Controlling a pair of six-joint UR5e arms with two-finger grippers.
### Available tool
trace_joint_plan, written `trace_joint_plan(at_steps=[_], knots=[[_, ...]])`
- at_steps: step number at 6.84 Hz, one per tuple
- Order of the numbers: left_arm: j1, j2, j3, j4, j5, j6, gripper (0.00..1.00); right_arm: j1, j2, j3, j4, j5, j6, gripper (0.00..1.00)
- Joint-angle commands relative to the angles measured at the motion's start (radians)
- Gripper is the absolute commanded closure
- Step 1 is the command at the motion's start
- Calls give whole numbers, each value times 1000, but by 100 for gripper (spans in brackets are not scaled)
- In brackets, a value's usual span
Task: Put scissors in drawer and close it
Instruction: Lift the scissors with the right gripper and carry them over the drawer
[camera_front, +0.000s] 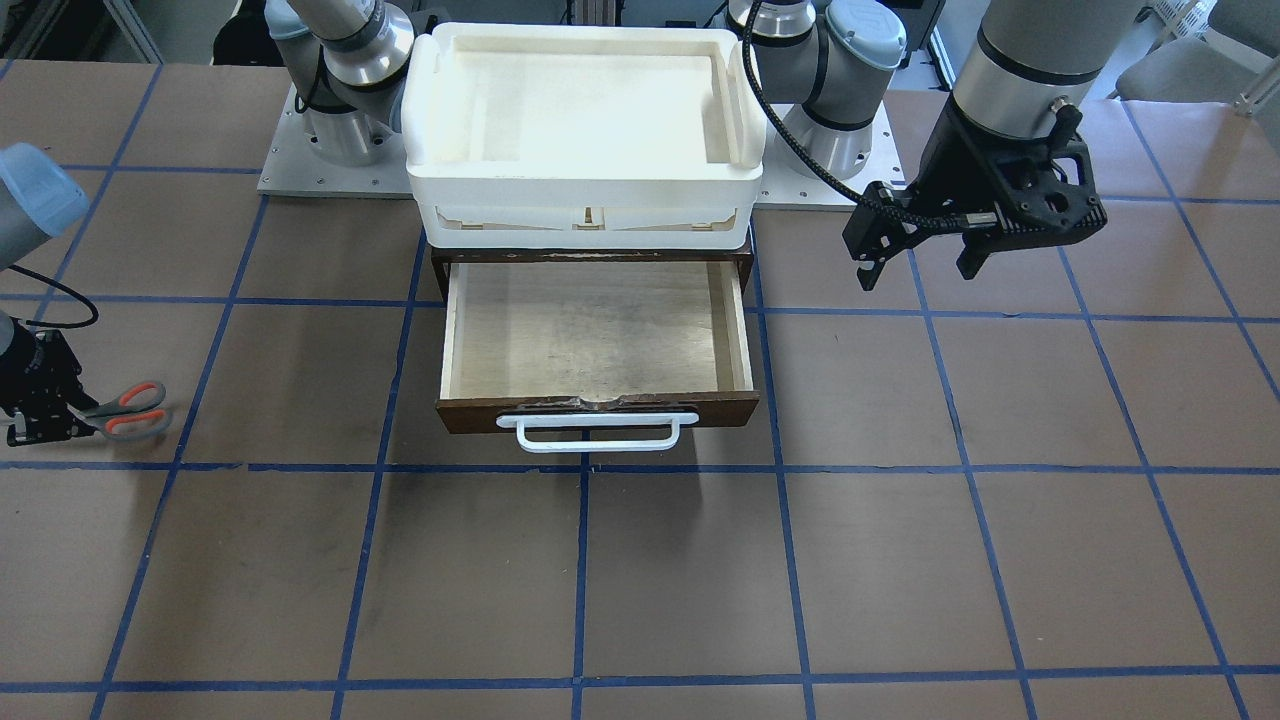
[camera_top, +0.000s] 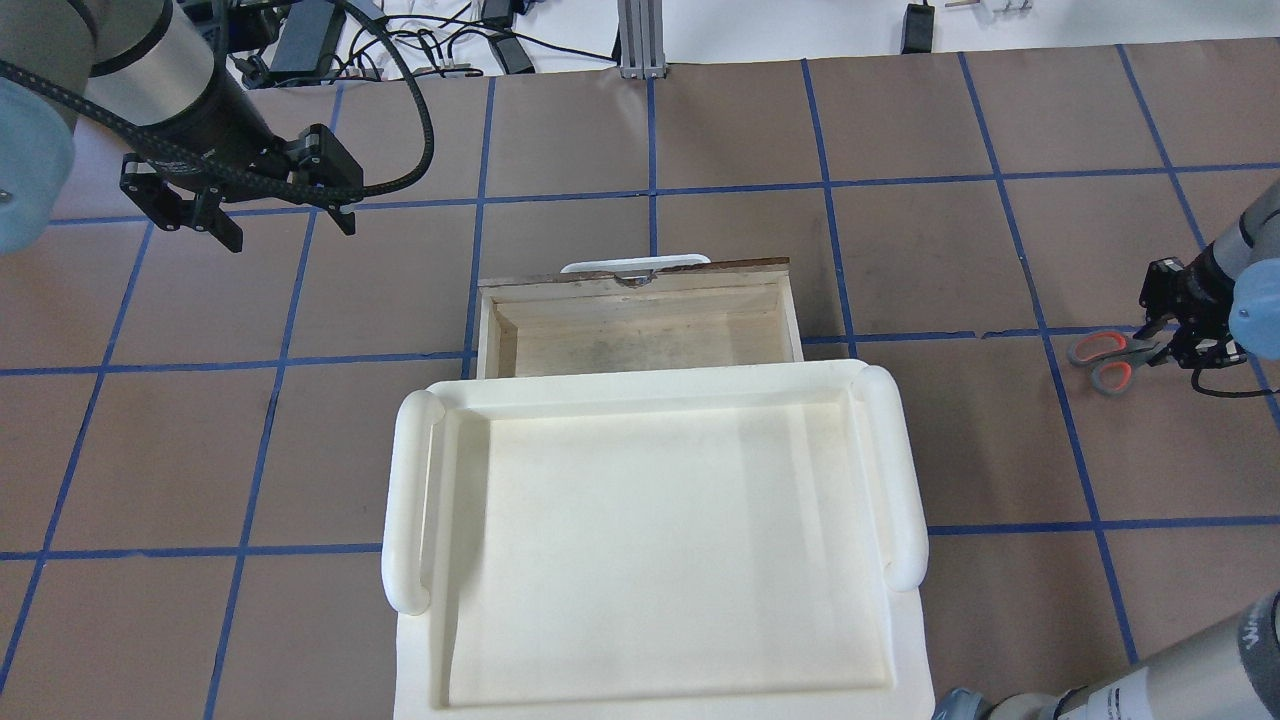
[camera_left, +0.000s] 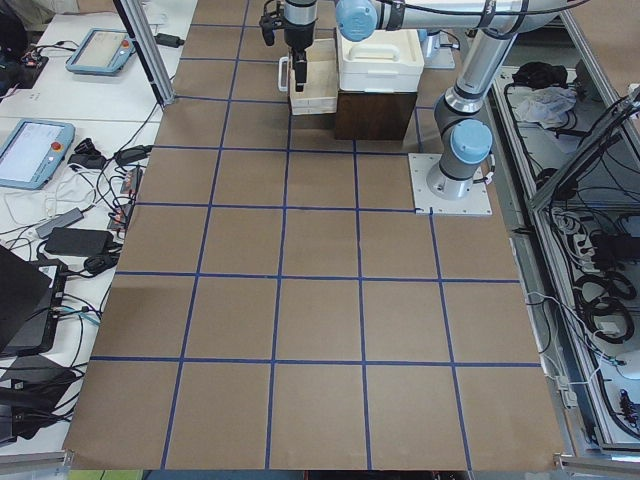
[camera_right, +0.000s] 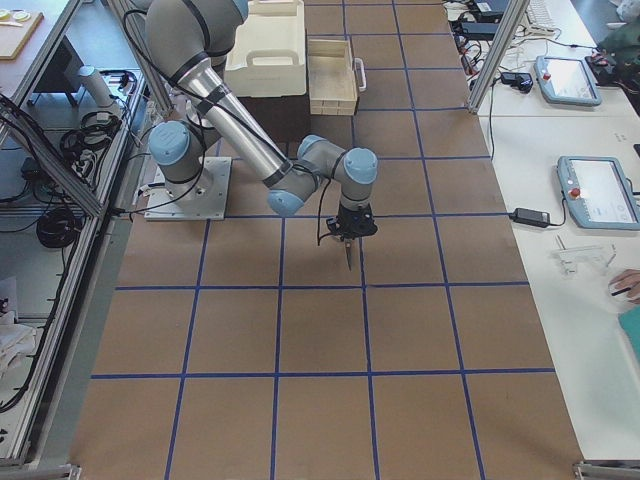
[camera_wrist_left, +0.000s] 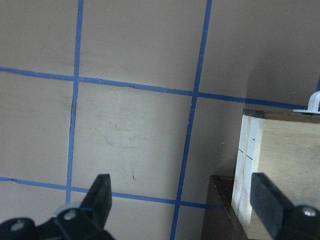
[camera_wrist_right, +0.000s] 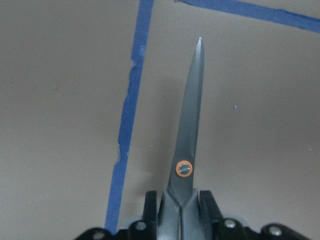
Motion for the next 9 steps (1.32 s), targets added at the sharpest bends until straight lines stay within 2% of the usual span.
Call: trace_joint_plan(at_steps=[1,3,4,5,8,9], knots=[[-1,0,0,0,-1,0,0,48,-47,-70,132,62,40,97],[-2,0,0,0,-1,-2,0,147,-80,-156,287,62,133,100],[-2,-2,0,0,-1,0,0,215,-125,-173,316,62,211,100],[-1,-2,0,-1,-1,0,0,322,-159,-196,341,58,348,100],[-1,-2,0,-1,1,1,0,636,-140,-286,372,65,760,100],[-2,-2,0,-1,1,1,0,692,-129,-314,366,67,796,100]])
